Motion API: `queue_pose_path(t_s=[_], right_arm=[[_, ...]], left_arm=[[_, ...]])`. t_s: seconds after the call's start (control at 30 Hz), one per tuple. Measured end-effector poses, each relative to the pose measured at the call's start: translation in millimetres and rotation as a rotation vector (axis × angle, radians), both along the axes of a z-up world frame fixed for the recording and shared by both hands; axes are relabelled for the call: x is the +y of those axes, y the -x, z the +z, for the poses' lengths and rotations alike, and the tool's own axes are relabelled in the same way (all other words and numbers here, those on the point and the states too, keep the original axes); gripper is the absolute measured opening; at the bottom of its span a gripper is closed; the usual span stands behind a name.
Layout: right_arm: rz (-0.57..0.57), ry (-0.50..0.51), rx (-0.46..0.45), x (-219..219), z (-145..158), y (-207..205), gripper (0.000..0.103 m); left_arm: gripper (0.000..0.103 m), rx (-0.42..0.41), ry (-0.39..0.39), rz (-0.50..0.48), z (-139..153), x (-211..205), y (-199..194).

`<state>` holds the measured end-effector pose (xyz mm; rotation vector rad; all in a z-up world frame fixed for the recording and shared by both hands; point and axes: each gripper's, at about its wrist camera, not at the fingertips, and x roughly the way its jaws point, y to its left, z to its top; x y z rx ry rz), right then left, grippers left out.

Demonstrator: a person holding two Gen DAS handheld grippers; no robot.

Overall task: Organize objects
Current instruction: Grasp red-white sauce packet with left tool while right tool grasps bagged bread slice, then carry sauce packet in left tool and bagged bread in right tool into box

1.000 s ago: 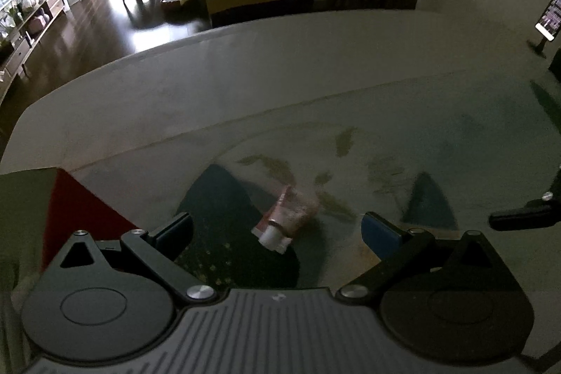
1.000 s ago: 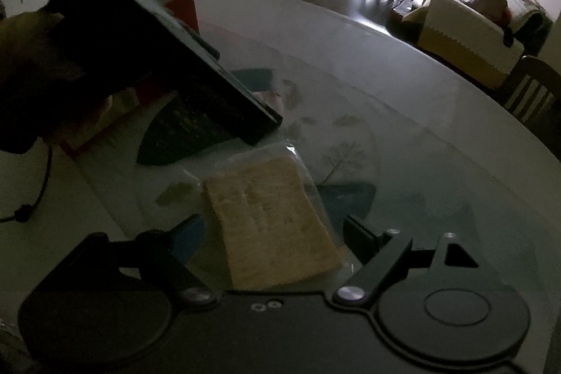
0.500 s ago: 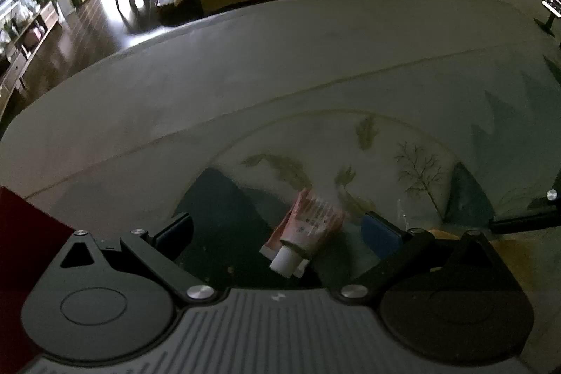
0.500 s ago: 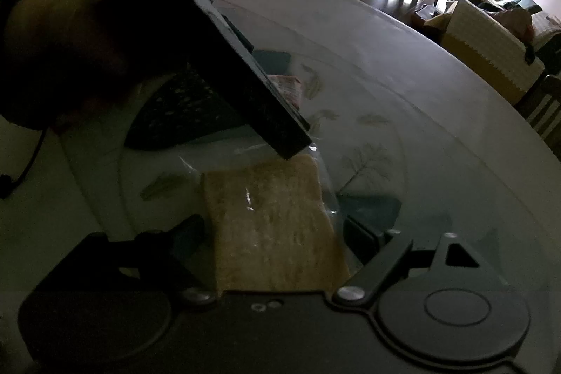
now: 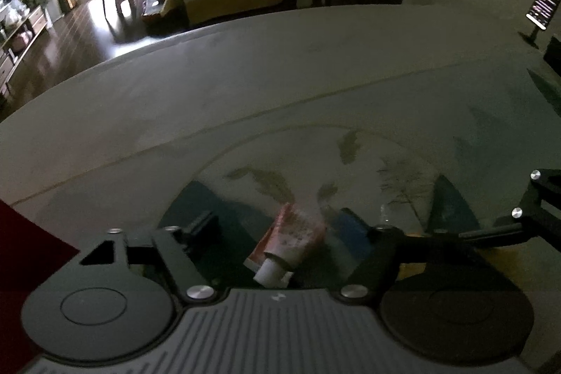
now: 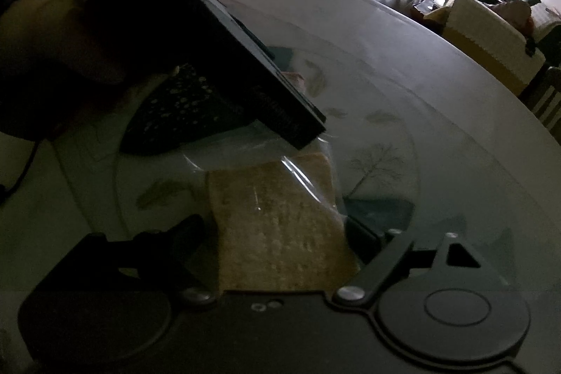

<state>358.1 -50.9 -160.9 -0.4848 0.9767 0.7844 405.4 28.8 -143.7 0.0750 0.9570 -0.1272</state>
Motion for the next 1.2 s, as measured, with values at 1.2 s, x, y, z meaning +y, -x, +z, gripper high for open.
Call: queue_pose_path(t_s=[1.2], right_arm=[[-0.329, -0.129, 0.095, -58, 58, 66, 0.071]], left_arm=[[0.029, 0.041, 0.143, 0.045, 43, -4, 105]])
